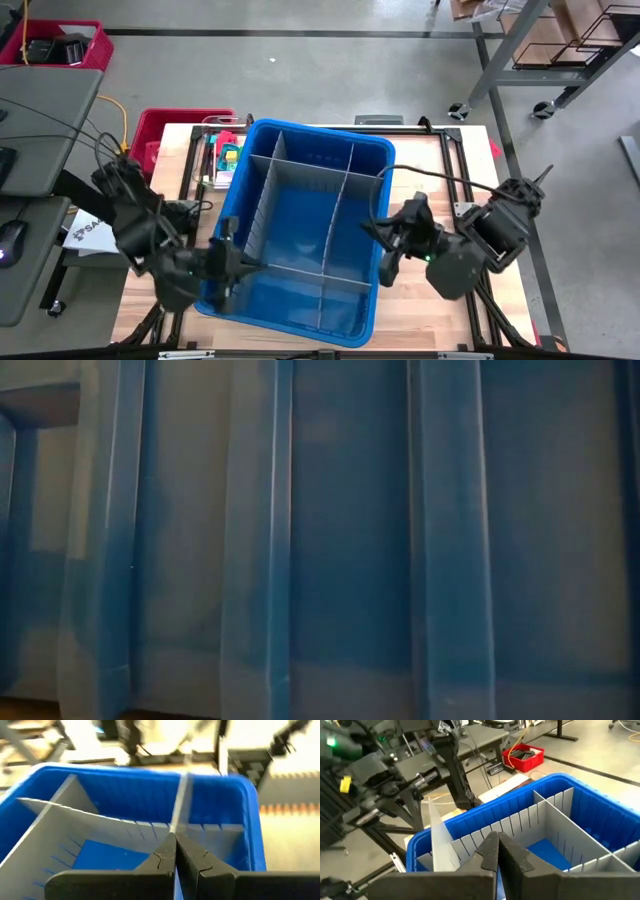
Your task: Sort blocks
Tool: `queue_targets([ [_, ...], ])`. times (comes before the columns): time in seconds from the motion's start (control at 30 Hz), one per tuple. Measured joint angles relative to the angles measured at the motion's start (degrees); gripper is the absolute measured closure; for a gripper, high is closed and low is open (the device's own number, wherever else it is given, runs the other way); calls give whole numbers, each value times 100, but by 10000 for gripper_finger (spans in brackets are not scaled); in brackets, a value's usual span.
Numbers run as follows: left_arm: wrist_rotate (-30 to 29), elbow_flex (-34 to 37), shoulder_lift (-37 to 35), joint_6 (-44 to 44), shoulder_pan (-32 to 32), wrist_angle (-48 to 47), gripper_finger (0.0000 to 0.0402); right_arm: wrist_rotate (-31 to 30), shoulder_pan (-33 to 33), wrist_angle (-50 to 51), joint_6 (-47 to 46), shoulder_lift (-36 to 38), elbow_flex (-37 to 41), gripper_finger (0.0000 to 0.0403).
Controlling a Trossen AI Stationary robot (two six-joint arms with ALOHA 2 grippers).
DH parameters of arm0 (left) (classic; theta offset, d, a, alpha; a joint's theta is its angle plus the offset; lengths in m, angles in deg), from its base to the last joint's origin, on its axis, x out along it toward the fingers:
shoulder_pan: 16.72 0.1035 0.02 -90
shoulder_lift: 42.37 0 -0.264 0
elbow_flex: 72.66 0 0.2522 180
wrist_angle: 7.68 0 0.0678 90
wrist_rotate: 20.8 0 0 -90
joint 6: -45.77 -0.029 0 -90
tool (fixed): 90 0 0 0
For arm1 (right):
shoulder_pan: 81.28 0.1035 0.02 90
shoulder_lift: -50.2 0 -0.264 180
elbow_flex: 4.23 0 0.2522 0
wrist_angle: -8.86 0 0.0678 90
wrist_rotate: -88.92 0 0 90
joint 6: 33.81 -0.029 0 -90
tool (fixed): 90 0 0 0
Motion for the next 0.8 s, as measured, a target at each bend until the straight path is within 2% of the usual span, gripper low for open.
queue_targets([
  [0.13,-1039,-24,30,1061,-226,-99,402,6,66,95,-219,-4,0,403],
  [0.2,-1351,-15,109,1577,-282,-246,401,20,66,95,-231,-4,0,403],
  [0.33,-1606,-17,280,2699,-351,-399,401,24,66,97,-238,-4,0,403],
  [0.5,-2214,-9,700,3764,-493,-369,401,33,66,103,-242,-4,0,403],
  [0.8,-2776,-20,1318,4799,-486,-544,401,259,68,114,-260,-7,0,403],
])
